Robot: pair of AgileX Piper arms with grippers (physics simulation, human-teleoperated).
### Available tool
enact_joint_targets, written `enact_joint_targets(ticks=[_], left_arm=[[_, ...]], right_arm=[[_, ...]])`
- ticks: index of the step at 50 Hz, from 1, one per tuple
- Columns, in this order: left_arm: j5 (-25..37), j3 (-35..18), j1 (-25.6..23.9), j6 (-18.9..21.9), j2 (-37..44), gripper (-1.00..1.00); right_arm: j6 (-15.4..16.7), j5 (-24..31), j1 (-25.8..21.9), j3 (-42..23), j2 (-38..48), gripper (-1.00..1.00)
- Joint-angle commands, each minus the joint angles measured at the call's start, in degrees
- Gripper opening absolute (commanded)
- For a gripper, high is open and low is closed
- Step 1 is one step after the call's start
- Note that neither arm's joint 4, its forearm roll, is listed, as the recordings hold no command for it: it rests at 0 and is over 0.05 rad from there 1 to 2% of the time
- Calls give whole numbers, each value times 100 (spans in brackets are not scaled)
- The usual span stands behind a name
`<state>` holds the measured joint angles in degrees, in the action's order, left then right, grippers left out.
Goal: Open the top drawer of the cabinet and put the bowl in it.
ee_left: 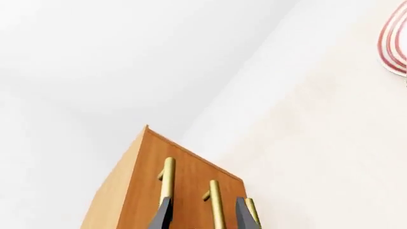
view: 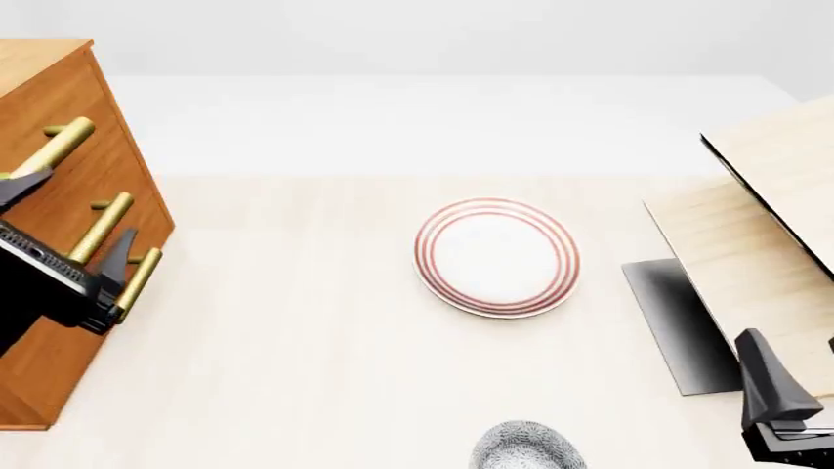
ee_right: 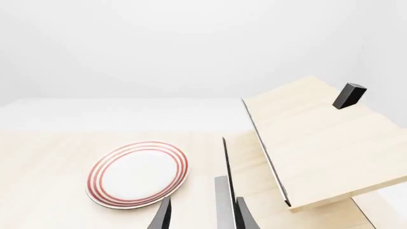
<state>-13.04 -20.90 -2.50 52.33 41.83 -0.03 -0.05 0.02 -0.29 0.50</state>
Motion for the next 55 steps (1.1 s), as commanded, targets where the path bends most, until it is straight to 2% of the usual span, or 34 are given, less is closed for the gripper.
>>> enact_joint_targets(ticks=[1,4,10,22,25,31,32,39,40,43,50,55], left_arm=[[-539,136,197,847,364,100],[-877,307,281,1209,540,100],[-1197,339,306,1580,848,100],[-1559,173,334,2030,1370,100],[-2041,326,382,2373,1681,100],[-1916,135,415,2314,1701,100],[-2164,222,470,2495,1847,100],[-2239,189,565,2600,1864,100],[-2511,290,665,2780,1958,100],[-2469,273,684,2778,1953,100],[-2906,390,911,3052,2206,100],[-2903,364,945,3057,2219,100]], right_arm=[[1,2,-1,4,-11,100],[1,2,-1,4,-11,100],[0,2,0,4,-11,100],[1,2,-1,4,-12,100],[0,2,-1,4,-11,100],[1,2,-1,4,-9,100],[2,2,-1,4,-10,100],[1,2,-1,4,-11,100],[2,2,0,4,-11,100],[1,2,0,4,-11,100],[1,2,-1,4,-11,100],[1,2,-1,4,-11,100]])
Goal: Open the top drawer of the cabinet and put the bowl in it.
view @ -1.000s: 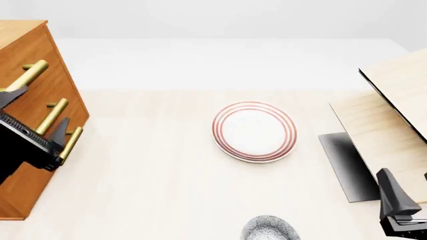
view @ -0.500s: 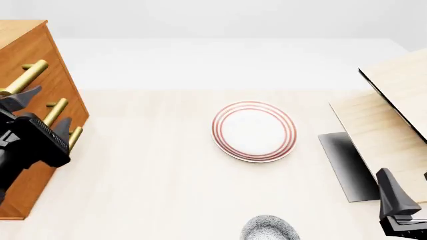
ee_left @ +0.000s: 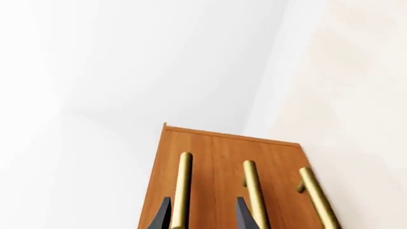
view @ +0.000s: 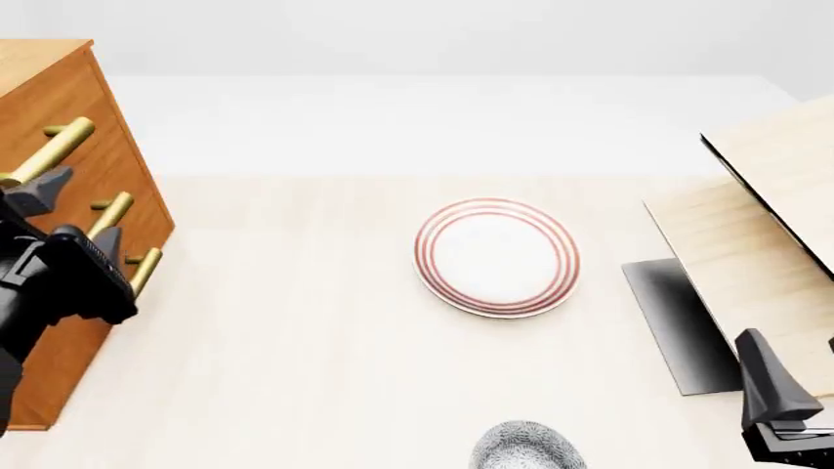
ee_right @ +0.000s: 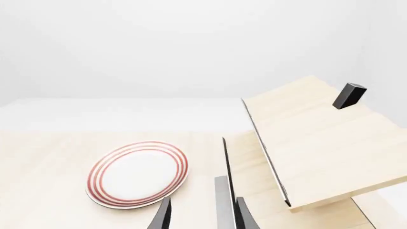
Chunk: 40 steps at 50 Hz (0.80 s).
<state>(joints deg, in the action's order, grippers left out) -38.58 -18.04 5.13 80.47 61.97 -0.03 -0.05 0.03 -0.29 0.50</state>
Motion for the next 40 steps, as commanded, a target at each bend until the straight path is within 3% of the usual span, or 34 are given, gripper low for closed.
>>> enact_joint_targets(ticks=[1,40], left_arm=[[-360,67,206,244,206,100],[-439,-502,644,209,621,100]], right_arm=[[2,2,0,4,-10,100],[0,2,0,4,-10,100]])
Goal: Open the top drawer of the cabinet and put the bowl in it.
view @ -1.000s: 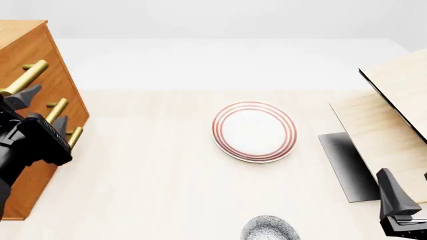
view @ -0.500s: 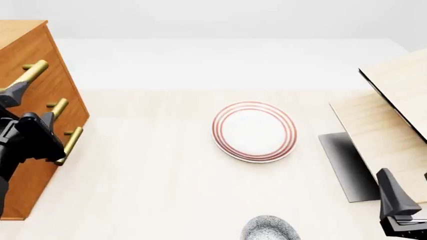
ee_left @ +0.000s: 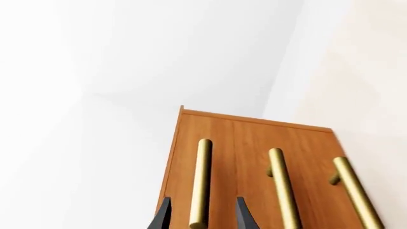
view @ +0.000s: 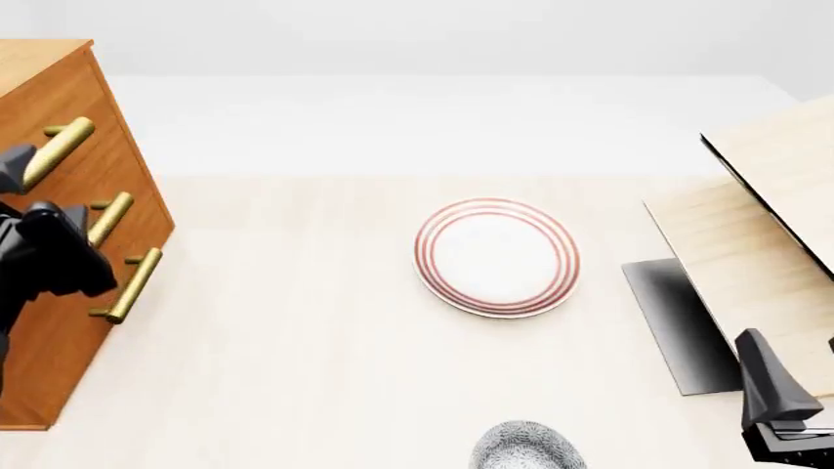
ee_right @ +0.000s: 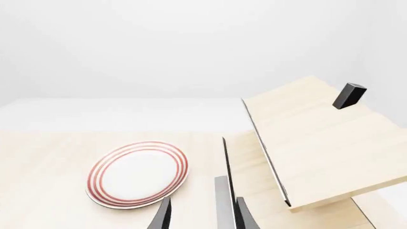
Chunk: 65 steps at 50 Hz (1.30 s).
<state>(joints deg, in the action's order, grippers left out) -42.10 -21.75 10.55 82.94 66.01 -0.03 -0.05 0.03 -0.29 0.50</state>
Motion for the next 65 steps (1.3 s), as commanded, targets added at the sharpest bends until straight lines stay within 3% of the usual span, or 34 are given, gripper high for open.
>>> enact_joint_targets(ticks=[1,25,44,45,65], left_arm=[[-131,-133,115,-21,251,100],[-438,-421,452,-107,889,100],[-434,-447,641,-171,905,100],[-431,-440,638,-183,878,-100],[-238,-159,364,-53,373,-100]], right_arm=[[2,2,-1,4,-11,100],[2,2,-1,4,-10,100],[-1,2,-1,4,-11,100],[0,2,-1,4,-10,100],[2,2,0,4,-10,100]])
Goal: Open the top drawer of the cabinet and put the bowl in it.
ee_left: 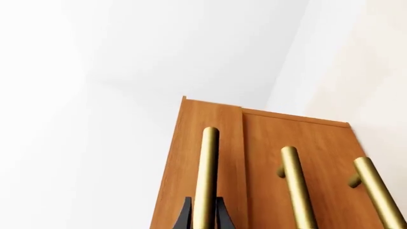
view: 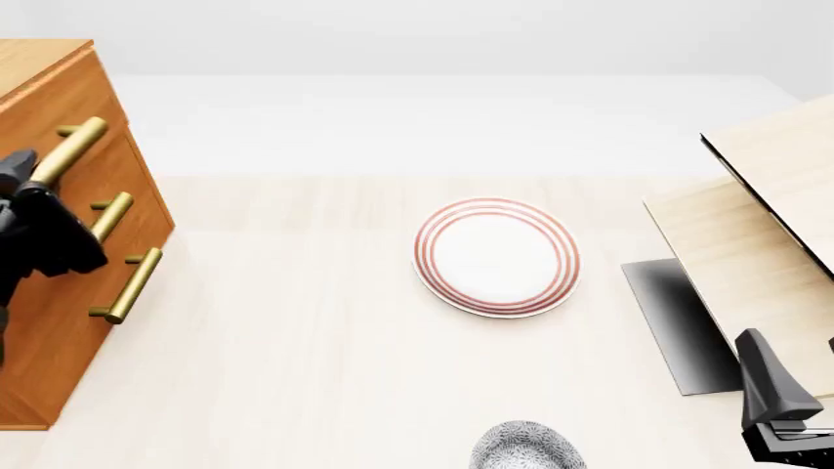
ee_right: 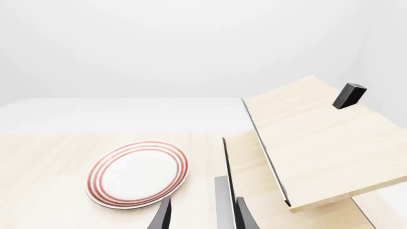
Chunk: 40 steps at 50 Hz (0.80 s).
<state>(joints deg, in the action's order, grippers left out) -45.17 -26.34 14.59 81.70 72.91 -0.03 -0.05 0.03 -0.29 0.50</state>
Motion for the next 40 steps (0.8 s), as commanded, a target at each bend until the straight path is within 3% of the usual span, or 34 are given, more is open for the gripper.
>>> enact_joint_targets(ticks=[1,40], left_arm=[[24,319,-56,97,-295,-100],[187,298,-971,135,-491,-100]], right_arm=[[2,2,-1,4,-11,100],[1,2,0,4,-10,100]])
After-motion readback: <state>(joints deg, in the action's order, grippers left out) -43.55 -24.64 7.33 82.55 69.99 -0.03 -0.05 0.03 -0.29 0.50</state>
